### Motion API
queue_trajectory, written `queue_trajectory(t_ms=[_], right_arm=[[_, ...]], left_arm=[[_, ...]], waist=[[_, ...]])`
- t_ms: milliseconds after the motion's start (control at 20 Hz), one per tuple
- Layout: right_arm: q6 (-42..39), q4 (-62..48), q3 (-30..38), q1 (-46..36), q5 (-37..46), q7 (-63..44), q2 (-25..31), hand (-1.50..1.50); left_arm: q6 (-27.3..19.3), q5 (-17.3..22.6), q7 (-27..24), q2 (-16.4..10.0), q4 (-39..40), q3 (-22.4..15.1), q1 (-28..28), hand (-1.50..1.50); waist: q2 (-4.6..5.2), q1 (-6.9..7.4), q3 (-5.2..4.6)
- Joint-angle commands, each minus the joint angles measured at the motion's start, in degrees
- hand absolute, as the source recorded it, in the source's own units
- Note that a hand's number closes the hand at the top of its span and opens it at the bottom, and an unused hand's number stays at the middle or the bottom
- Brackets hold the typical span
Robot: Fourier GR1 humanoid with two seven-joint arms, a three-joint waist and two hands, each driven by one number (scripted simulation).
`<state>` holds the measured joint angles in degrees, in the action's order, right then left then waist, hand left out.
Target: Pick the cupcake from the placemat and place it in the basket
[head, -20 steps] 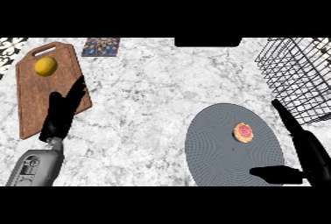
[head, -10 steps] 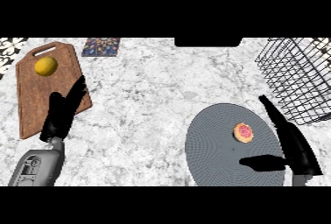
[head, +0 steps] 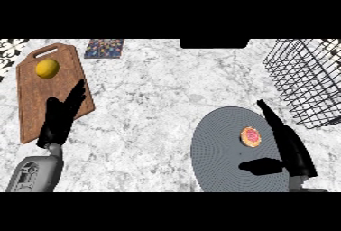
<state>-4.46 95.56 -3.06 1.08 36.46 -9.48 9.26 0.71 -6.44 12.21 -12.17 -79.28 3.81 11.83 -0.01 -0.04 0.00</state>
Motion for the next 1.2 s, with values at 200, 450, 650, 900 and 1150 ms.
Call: queue_trajectory(t_ms=[200,450,650,900,1150], right_arm=[[1.3,0.2,-0.9,-0.5,1.8,-1.5,-3.0,-1.50],[4.1,-9.2,-0.5,-6.1,6.3,3.9,-0.8,1.50],[7.6,-12.0,-0.1,-4.9,8.8,9.2,0.8,1.50],[4.0,-11.1,-7.0,-8.0,19.0,0.6,0.9,1.50],[-9.0,-21.5,-15.7,-22.2,30.8,-12.2,-1.0,1.50]], left_arm=[[2.4,0.9,5.0,-0.2,-8.8,0.6,-3.8,0.00],[1.8,0.0,3.1,0.4,-3.3,1.3,0.0,0.00],[2.0,-0.8,3.7,0.9,-2.2,0.6,0.8,0.00],[1.4,-1.5,3.3,0.6,-1.6,0.9,1.8,0.00],[2.4,-1.4,1.1,1.7,-0.8,-0.6,1.0,0.00]], waist=[[-0.08,0.17,0.01],[0.01,0.29,0.01],[-0.01,0.12,0.01],[-0.02,0.26,-0.03],[0.33,2.79,-0.18]])
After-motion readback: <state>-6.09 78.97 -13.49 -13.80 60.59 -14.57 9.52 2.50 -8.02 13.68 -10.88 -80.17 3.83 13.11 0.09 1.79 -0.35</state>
